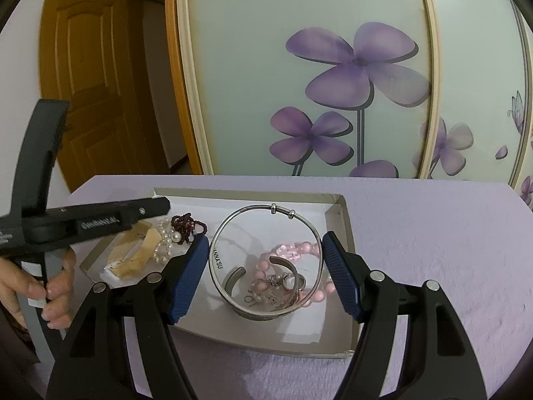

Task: Organize jewelry
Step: 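Lower the earring into the tray with the left tool while the right tool lowers the silver bangle inside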

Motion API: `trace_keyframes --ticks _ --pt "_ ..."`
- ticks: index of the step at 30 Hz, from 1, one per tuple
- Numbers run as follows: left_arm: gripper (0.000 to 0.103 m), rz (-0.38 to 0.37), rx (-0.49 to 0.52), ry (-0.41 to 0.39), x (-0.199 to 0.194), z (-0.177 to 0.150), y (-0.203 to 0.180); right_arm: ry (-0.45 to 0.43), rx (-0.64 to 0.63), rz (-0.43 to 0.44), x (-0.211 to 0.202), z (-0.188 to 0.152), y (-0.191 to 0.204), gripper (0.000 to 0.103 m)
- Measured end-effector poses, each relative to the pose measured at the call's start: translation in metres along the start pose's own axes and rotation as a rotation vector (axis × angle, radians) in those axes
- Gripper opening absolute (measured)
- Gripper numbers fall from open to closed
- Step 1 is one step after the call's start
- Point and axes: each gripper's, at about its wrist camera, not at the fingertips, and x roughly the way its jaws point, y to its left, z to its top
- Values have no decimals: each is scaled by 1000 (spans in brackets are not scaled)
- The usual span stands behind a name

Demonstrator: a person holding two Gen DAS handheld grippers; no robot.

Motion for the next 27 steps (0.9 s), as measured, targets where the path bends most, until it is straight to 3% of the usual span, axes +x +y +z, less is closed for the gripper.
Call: trace_keyframes --ticks 7,11,21,24,27 --pt "45 68 -2 -91 -35 7 14 28 -12 5 13 2 2 72" --pt "46 88 -14 -125 -48 11 20 42 -9 1 22 3 2 72" --pt "47 92 -19 -125 -48 12 21 35 -16 -7 31 5 4 72" --pt "47 92 -20 -129 -50 12 20 28 -14 5 30 5 4 86" --pt "49 92 -25 -132 -54 9 19 14 -21 16 21 5 6 87"
